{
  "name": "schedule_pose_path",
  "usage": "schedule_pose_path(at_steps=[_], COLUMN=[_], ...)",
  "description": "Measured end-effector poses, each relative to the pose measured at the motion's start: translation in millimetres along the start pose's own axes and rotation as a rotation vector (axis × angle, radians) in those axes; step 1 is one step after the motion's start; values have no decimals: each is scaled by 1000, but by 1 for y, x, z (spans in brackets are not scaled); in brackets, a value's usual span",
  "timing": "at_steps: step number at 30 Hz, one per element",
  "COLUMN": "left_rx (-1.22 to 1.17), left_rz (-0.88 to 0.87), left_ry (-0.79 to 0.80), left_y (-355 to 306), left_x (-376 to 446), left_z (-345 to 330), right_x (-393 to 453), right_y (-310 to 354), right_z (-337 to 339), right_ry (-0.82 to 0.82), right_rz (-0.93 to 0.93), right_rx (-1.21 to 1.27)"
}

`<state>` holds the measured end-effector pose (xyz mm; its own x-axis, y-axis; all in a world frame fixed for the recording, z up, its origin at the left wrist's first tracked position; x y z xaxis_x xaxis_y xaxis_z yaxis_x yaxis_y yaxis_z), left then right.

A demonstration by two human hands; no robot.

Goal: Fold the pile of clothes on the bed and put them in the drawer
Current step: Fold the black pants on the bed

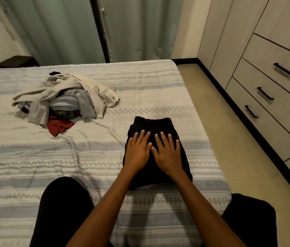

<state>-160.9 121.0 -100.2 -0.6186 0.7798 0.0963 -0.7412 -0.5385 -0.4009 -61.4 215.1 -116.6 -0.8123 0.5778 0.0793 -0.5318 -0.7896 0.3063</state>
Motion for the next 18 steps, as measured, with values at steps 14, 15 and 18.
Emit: schedule_pose_path(at_steps=[14, 15, 18], left_rx=[172, 177, 227], left_rz=[8, 10, 32], left_ry=[96, 56, -7], left_y=[40, 38, 43], left_x=[4, 15, 53], left_z=[-85, -77, -68], right_x=[35, 50, 79], right_y=[-37, -38, -43], right_z=[-58, -54, -62], right_ry=[81, 56, 58], right_rz=[-127, -133, -69], right_rx=[-86, -92, -82])
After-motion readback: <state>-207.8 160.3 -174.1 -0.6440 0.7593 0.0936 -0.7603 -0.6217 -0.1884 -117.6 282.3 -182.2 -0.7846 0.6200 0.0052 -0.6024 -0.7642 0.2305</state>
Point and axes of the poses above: each hand's wrist, its own x-axis towards the middle knuckle, its own z-axis out of the back of the hand, y = z × x, the point moved 5 cm from there along x, towards the middle knuckle, and after that the axes turned 1 degree about z, right-handed, at the moved point
